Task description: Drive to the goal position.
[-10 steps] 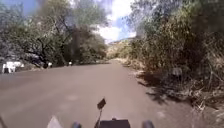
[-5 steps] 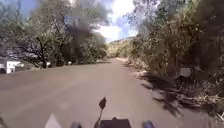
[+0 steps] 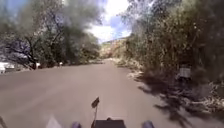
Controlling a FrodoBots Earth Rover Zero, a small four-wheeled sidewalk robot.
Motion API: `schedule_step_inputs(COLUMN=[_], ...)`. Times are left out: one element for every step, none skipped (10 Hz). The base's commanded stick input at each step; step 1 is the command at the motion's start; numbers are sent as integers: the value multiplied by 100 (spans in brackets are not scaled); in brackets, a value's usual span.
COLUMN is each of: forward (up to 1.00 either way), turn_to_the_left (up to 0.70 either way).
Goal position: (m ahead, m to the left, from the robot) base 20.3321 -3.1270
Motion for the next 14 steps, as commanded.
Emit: schedule_step_inputs(forward=[70, 70, 70, 70, 70, 70, 70, 70, 70, 70, 70, 70, 70, 70], turn_to_the_left=[-3, -2, -2, -1, 0, 0, 0, -2, -9, -17, -35, -34, -34, -34])
